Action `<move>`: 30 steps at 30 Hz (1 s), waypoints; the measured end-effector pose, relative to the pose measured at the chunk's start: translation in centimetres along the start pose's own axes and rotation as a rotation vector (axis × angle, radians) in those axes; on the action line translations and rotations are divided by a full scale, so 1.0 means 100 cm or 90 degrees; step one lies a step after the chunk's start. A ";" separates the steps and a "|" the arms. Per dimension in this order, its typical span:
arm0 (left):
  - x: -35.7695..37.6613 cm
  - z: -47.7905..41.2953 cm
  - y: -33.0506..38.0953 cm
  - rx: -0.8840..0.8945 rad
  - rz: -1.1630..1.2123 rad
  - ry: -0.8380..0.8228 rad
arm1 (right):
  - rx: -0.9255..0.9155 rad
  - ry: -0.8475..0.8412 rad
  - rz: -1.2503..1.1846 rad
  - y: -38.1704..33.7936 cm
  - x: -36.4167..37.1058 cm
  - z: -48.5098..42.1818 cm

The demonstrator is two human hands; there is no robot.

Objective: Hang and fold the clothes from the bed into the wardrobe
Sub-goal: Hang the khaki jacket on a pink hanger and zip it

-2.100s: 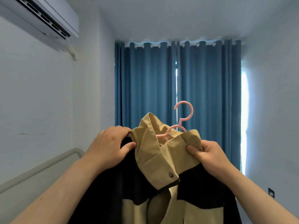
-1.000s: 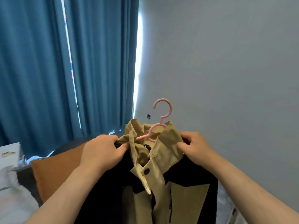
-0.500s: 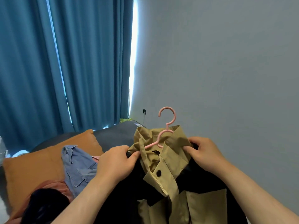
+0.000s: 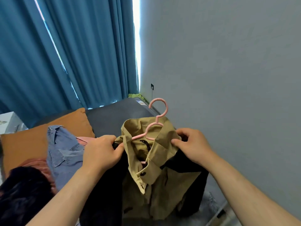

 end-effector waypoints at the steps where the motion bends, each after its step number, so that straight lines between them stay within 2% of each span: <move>1: 0.003 -0.001 0.009 -0.003 0.001 -0.005 | 0.004 -0.003 0.002 0.004 -0.010 -0.002; 11: 0.033 -0.014 0.082 -0.015 0.045 -0.118 | 0.032 -0.023 0.084 0.041 -0.083 -0.015; 14: 0.051 -0.020 0.084 -0.023 0.050 -0.175 | 0.073 -0.077 0.086 0.052 -0.087 -0.026; 17: 0.084 -0.038 0.077 -0.054 0.086 -0.223 | 0.075 -0.080 0.125 0.073 -0.075 -0.056; 24: 0.217 -0.056 0.062 -0.125 0.077 -0.235 | 0.117 -0.130 0.182 0.194 -0.007 -0.134; 30: 0.385 -0.080 0.053 -0.137 0.005 -0.224 | 0.072 -0.106 0.191 0.353 0.060 -0.211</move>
Point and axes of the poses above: each hand's wrist, its own z-axis away from the middle knuckle, its own x-axis out of the palm, y = z × x, the point moved 3 cm from there along -z, towards the middle knuckle, and after that the axes turned 13 degrees about -z, right-handed, at the moved point
